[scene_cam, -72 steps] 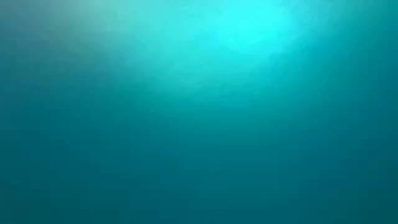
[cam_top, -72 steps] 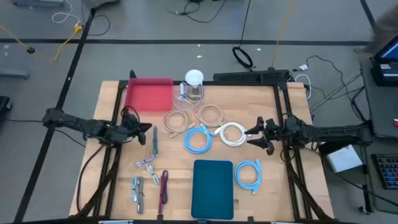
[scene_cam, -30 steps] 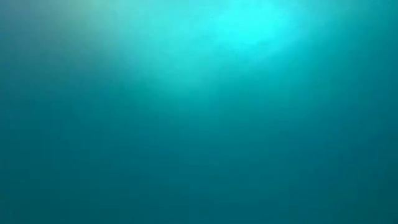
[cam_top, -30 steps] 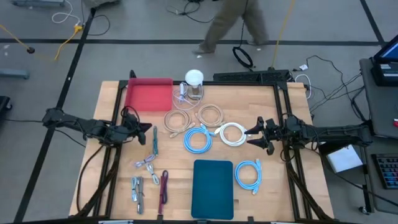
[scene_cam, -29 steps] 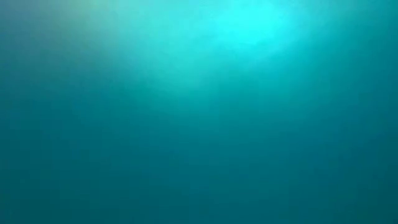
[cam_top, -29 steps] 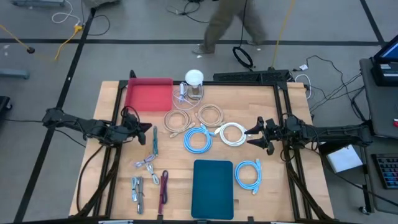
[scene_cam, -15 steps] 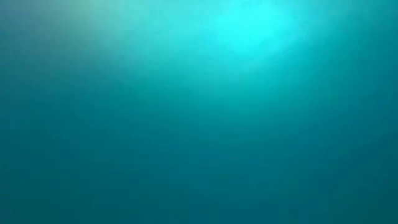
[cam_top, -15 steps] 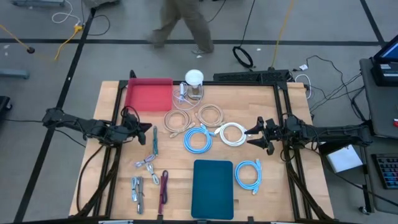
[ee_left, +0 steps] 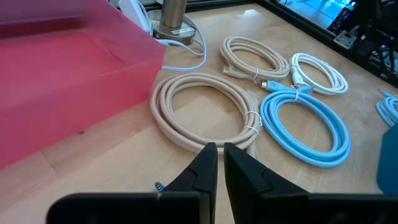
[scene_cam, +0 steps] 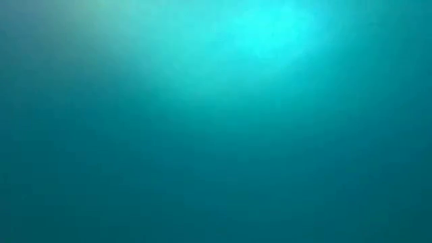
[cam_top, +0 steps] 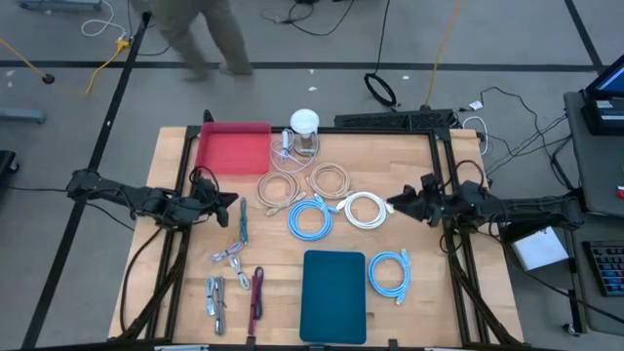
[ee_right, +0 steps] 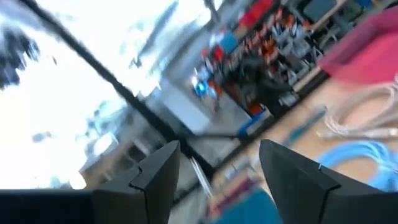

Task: Pick & Place USB Port
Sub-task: Put the white HDMI cable into the red bin

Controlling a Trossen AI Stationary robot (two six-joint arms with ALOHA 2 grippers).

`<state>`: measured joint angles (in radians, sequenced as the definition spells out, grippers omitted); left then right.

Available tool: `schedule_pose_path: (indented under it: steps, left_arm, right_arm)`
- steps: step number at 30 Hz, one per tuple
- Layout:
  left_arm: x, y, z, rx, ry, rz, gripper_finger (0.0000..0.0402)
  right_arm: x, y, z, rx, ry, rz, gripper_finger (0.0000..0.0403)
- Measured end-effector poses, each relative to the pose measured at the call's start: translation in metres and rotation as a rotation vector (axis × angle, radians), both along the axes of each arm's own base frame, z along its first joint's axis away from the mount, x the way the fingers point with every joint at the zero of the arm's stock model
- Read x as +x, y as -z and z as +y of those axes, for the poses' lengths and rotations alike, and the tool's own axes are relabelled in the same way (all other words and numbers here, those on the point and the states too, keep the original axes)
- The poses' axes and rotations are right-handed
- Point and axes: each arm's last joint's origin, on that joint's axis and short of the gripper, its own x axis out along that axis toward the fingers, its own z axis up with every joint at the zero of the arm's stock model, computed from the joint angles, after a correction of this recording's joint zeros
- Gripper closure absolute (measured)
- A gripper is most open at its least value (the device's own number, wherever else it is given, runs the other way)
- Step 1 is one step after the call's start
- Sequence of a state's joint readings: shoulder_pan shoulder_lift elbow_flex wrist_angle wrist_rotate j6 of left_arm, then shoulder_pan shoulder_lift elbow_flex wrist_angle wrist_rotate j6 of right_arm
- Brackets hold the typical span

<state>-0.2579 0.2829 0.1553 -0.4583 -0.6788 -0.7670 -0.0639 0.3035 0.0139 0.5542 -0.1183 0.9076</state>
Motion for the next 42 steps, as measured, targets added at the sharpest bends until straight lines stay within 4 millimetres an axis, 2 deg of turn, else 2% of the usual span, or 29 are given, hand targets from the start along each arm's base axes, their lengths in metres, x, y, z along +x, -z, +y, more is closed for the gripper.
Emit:
schedule_pose_path:
  steps: [6,19,26,29,34,37,40,42]
  left_arm:
    - [0.000,0.000,0.000,0.000,0.000,0.000,0.0371]
    - [0.000,0.000,0.000,0.000,0.000,0.000,0.0371]
    - [0.000,0.000,0.000,0.000,0.000,0.000,0.0371]
    - [0.000,0.000,0.000,0.000,0.000,0.000,0.0371]
    - [0.000,-0.002,0.002,0.049,-0.048,-0.018,0.0371]
    - [0.002,-0.011,0.005,0.086,-0.210,-0.135,0.0371]
    - [0.007,-0.028,0.008,-0.072,-0.366,-0.430,0.0371]
    - [0.009,-0.042,0.009,-0.197,-0.408,-0.633,0.0371]
  right_arm:
    - [-0.003,-0.009,-0.006,0.077,0.181,-0.104,0.0188]
    - [-0.007,-0.006,-0.018,0.099,0.658,-0.068,0.0188]
    - [-0.008,-0.007,-0.019,0.146,0.679,-0.083,0.0188]
    - [-0.008,-0.008,-0.019,0.218,0.657,-0.116,0.0188]
    - [-0.014,-0.021,-0.018,0.272,0.606,-0.277,0.0188]
    - [-0.023,-0.037,-0.016,0.246,0.572,-0.447,0.0188]
    - [-0.031,-0.048,-0.014,0.164,0.545,-0.557,0.0188]
    - [-0.031,-0.059,-0.012,0.099,0.501,-0.578,0.0188]
